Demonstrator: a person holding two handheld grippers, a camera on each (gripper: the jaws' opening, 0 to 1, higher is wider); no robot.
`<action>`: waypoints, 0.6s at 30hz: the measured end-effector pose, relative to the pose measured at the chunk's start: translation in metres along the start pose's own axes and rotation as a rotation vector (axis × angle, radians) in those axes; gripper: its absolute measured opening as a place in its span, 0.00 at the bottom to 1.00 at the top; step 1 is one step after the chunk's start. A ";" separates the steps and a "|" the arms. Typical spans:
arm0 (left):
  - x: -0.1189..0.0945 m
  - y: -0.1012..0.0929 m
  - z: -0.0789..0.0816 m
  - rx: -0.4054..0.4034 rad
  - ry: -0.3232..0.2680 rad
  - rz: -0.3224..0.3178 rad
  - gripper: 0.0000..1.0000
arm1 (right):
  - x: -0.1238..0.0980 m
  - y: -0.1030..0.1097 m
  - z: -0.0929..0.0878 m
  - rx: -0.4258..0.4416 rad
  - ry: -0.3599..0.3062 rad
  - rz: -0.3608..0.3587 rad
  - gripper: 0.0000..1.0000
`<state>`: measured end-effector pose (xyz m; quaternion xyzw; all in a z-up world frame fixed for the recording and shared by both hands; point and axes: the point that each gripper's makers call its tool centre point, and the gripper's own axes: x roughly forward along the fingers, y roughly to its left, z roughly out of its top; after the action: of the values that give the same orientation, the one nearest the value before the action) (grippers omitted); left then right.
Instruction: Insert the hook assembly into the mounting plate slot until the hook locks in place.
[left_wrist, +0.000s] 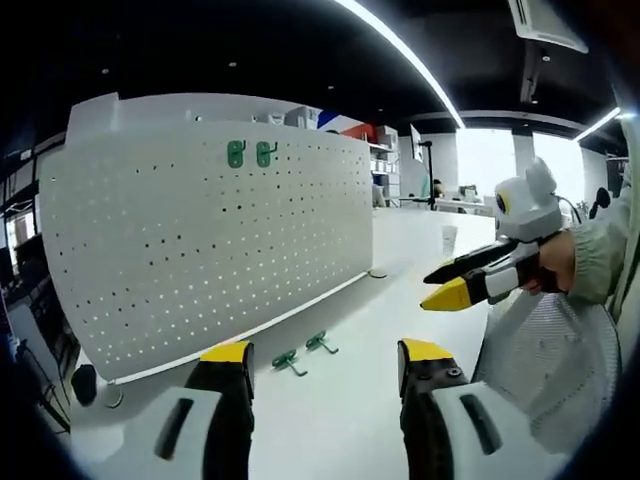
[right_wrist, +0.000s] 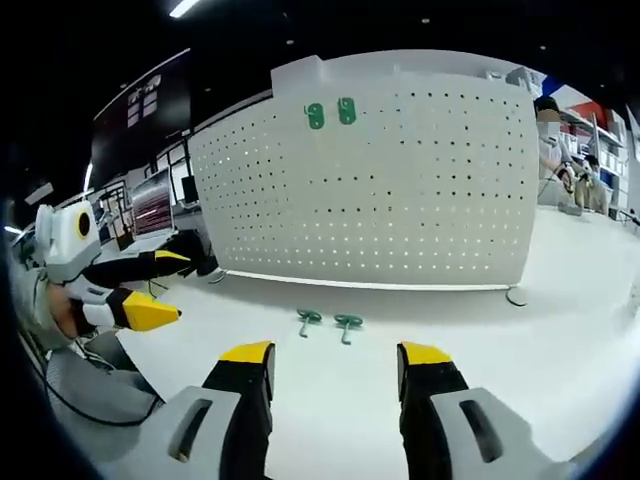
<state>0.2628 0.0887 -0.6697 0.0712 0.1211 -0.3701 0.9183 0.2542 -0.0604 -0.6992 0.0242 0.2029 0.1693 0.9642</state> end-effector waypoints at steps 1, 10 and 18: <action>0.001 0.001 -0.001 0.002 0.003 0.000 0.60 | 0.000 0.000 -0.001 -0.001 0.001 0.002 0.48; 0.012 0.017 -0.013 0.035 0.064 0.007 0.60 | 0.003 0.001 -0.004 0.000 0.001 0.012 0.49; 0.029 0.023 -0.020 0.140 0.126 -0.069 0.55 | 0.004 0.006 -0.005 0.000 0.005 0.033 0.49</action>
<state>0.2954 0.0900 -0.6964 0.1542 0.1551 -0.4037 0.8884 0.2538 -0.0533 -0.7052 0.0271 0.2050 0.1851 0.9607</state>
